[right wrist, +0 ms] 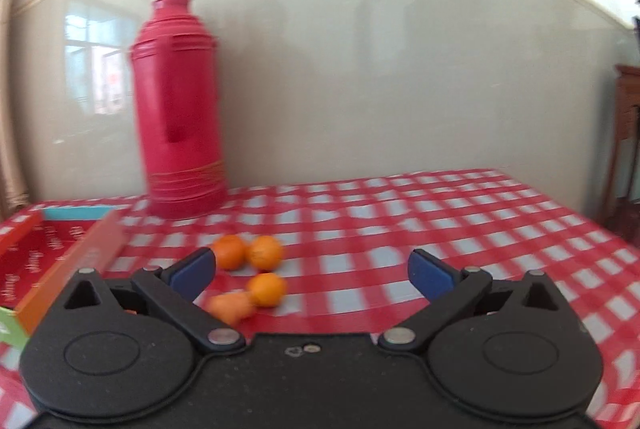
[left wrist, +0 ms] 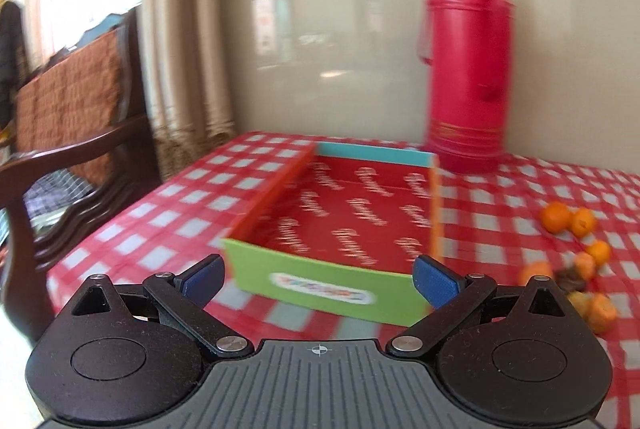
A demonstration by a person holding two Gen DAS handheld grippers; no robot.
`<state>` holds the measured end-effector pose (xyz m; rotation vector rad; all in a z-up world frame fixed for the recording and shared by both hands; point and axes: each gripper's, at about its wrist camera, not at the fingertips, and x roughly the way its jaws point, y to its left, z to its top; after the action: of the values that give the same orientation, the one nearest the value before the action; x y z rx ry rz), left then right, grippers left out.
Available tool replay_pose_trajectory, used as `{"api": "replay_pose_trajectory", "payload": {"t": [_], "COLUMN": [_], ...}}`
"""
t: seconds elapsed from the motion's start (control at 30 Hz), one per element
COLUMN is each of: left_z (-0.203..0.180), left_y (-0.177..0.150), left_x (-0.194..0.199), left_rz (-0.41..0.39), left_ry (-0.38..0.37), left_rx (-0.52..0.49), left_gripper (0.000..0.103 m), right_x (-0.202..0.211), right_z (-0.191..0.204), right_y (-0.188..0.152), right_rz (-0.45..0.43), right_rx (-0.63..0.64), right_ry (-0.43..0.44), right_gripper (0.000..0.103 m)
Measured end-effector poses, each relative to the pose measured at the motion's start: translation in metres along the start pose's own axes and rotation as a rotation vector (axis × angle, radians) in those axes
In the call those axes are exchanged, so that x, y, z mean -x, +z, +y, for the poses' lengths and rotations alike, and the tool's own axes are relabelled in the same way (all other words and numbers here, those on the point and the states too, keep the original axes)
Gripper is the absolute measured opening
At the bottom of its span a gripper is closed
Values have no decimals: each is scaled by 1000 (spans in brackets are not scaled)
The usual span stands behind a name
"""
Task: Organize fruits
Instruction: 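Lower the mangosteen into the box and open the right gripper, then grasp the small yellow-green fruit with the left gripper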
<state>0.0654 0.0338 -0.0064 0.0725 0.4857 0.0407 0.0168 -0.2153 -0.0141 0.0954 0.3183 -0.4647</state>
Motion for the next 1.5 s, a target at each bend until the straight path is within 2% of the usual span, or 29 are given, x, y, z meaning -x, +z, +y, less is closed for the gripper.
{"api": "replay_pose_trajectory", "payload": {"t": [0.17, 0.3, 0.33, 0.37, 0.4, 0.43, 0.5, 0.53, 0.57, 0.6, 0.7, 1.1, 1.13, 1.2, 1.37, 1.5], "left_z": [-57, -95, -104, -113, -122, -130, -142, -145, -148, -151, -156, -182, -182, -186, -192, -189], "left_y": [-5, -12, -14, -16, -18, -19, -23, -24, -24, -24, -24, -29, -29, -29, -31, -29], "left_x": [5, 11, 13, 15, 16, 16, 13, 13, 12, 8, -6, -17, -18, -23, -22, -13], "left_rz": [-13, -1, -7, -11, -8, 3, 21, 23, 29, 43, 96, 99, 104, 132, 107, 41], "left_ry": [-127, -226, -238, -251, -267, -279, -283, -287, -289, -289, -281, -308, -311, -333, -319, -284], "left_rx": [-133, -198, -214, -230, -249, -266, -288, -292, -293, -295, -282, -307, -305, -304, -314, -318], "left_gripper": [99, 98, 95, 83, 76, 76, 74, 69, 55, 47, 47, 47, 46, 28, 25, 25], "right_x": [5, 7, 7, 6, 6, 6, 7, 8, 8, 9, 10, 11, 11, 11, 9, 10], "right_z": [-35, -60, -65, -68, -72, -75, -79, -81, -83, -85, -89, -92, -92, -92, -89, -84], "right_y": [-4, -7, -8, -8, -9, -9, -10, -10, -11, -10, -9, -10, -10, -10, -10, -10], "right_rz": [-21, 3, 9, 16, 22, 25, 25, 24, 24, 22, 17, 15, 15, 16, 18, 15], "right_rx": [-29, -78, -92, -103, -112, -121, -133, -137, -140, -143, -151, -156, -158, -162, -168, -144], "right_ry": [-143, -143, -138, -129, -119, -111, -103, -97, -93, -91, -86, -82, -81, -76, -64, -50], "right_gripper": [97, 97, 97, 97, 97, 97, 97, 97, 97, 97, 97, 97, 97, 97, 97, 97]}}
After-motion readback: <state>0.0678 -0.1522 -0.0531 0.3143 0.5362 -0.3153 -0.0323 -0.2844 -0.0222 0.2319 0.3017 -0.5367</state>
